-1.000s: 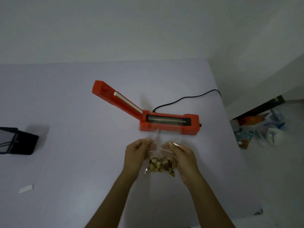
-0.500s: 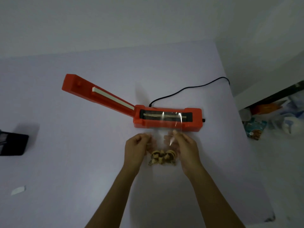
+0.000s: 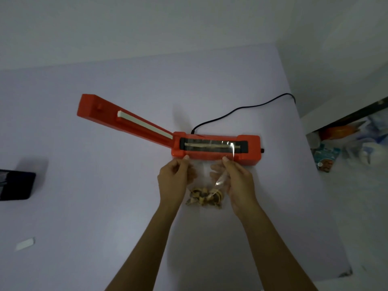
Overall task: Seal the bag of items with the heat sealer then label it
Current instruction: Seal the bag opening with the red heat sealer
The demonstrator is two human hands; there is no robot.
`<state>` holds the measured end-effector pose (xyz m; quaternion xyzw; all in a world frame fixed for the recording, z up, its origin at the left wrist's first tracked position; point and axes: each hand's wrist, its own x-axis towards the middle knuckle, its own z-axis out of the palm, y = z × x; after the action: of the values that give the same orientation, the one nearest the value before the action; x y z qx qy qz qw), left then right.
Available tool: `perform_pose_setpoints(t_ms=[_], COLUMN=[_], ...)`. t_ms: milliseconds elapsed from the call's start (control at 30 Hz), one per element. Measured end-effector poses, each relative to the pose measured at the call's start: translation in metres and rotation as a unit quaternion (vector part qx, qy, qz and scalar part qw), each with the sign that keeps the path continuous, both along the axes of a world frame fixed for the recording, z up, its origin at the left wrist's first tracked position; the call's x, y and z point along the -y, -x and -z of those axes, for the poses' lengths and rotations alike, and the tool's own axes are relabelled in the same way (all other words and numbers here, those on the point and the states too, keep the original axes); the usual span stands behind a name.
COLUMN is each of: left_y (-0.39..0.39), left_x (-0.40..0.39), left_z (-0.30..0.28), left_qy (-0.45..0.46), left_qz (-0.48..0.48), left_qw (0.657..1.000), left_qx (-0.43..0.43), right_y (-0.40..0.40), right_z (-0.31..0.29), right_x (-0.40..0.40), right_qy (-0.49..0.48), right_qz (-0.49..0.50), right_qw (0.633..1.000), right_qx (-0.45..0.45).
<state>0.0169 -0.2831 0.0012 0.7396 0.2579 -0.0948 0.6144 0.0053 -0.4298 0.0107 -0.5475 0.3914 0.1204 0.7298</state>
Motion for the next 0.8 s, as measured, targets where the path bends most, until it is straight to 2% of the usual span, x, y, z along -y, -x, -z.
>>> perform_pose_setpoints(t_ms=[133, 267, 600, 800], left_y=[0.002, 0.000, -0.008, -0.008], left_x=[0.001, 0.001, 0.005, 0.000], left_z=[-0.002, -0.003, -0.005, -0.012], left_qy=[0.039, 0.032, 0.065, 0.028], left_qz=[0.015, 0.026, -0.005, 0.008], left_qw=[0.999, 0.999, 0.997, 0.999], left_qx=[-0.023, -0.009, -0.041, -0.019], right_y=[-0.002, -0.004, -0.003, -0.007], right_z=[-0.001, -0.004, -0.006, -0.008], right_x=[0.000, 0.001, 0.002, 0.001], right_qy=[0.019, 0.031, 0.037, 0.043], right_qz=[-0.005, -0.015, -0.011, -0.016], right_qw=[1.000, 0.999, 0.999, 0.999], right_qx=[-0.007, -0.009, -0.003, -0.005])
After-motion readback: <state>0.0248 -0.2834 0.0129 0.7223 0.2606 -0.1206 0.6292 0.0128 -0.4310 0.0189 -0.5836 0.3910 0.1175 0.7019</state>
